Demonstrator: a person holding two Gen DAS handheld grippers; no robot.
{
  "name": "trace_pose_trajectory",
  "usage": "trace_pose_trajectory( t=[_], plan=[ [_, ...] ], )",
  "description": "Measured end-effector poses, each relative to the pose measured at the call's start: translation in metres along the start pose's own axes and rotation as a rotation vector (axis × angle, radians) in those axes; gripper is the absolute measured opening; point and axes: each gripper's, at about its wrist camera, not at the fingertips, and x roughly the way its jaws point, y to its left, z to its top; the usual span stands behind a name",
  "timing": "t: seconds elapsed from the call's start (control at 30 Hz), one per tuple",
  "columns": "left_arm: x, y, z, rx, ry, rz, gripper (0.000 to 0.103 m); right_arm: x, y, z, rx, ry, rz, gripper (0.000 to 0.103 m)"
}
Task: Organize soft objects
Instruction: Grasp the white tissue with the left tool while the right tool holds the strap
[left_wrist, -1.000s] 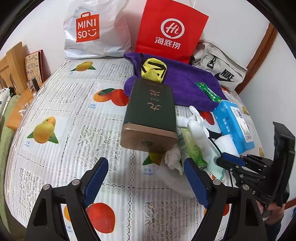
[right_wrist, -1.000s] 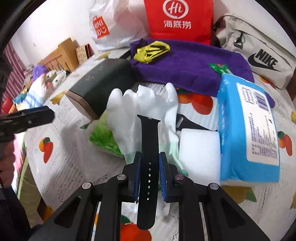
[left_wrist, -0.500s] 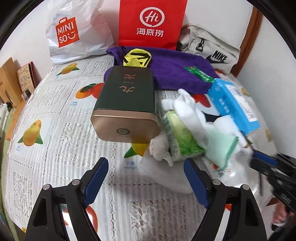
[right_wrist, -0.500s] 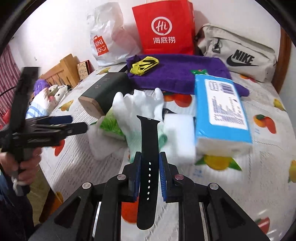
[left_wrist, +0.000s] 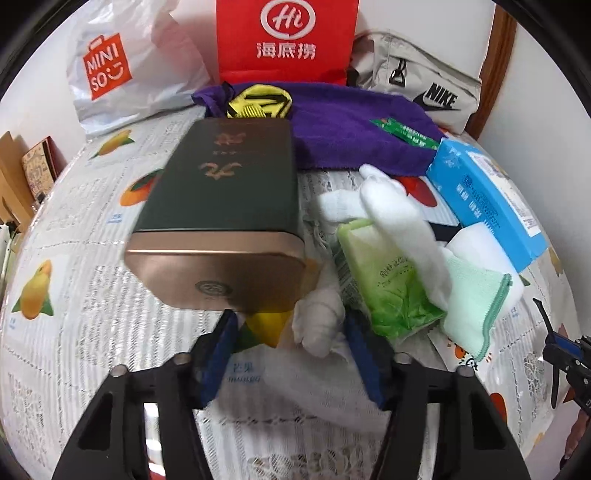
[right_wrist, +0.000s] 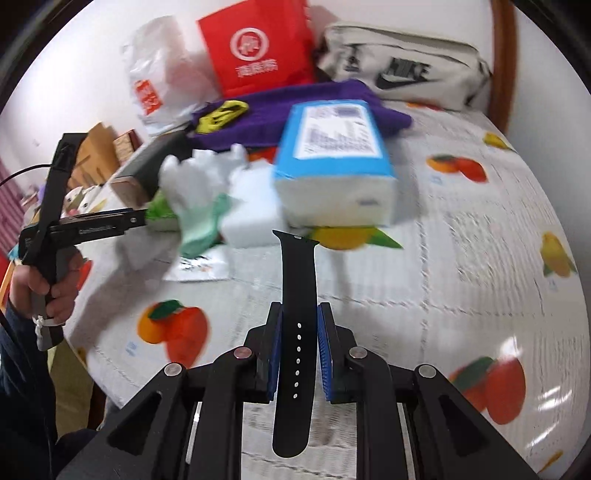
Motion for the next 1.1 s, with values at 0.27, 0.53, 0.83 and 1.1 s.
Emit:
trace_pose_trajectory(
  t=[0.27, 0.53, 0.83, 1.1],
  plan=[
    [-0.006, -0.008, -0.004, 0.034, -0.008, -0.027, 0.021, 0.0, -0.004, 0.001, 0.016, -0.016, -0.008, 0.018],
    [-0.036, 0.01, -0.017, -0.031, -0.032, -0.057, 0.021, -0.003, 0.002, -0.002, 0.03, -0.029, -0.016, 0.018],
    [-0.079, 0.026, -0.033, -0.066, -0.095, -0.071, 0.02, -0.017, 0.011, 0.0, 0.034, -0.064, -0.026, 0.018],
    [-0.114, 0.023, -0.026, -0.064, -0.155, -0.095, 0.021, -0.043, 0.018, 0.014, 0.032, -0.114, -0.029, 0.018]
  ],
)
